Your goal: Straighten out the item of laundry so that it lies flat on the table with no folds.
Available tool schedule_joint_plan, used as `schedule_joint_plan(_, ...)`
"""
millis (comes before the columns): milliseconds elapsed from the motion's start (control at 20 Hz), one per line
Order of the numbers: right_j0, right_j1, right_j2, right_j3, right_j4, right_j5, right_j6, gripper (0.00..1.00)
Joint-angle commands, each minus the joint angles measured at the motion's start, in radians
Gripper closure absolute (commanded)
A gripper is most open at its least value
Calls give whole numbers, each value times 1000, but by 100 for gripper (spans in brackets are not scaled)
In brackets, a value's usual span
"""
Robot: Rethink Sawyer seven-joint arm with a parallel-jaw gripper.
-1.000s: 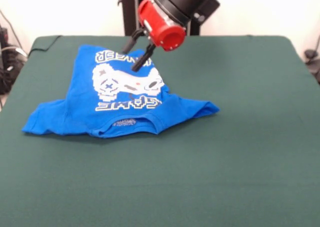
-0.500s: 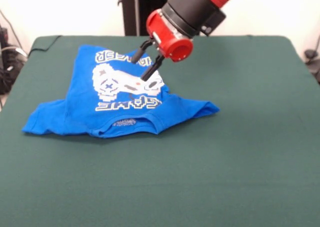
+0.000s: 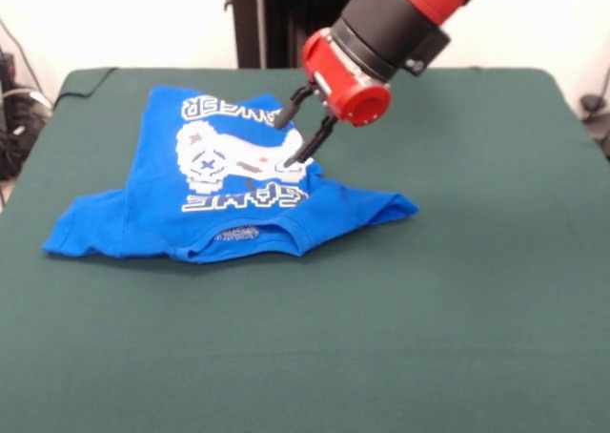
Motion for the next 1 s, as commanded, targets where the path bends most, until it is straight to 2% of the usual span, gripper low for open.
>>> schedule_joint_plan(50,34,13,213,80,70,116,12,0)
schedule_joint_plan(400,133,99,87,95,123,118,207,0)
schedule_joint_plan(700,133,108,94,165,155,56,202,0)
schedule_joint_plan(900,113,85,145,213,171,41,144,0)
schedule_joint_plan(1000,128,100,139,213,180,47,145,0)
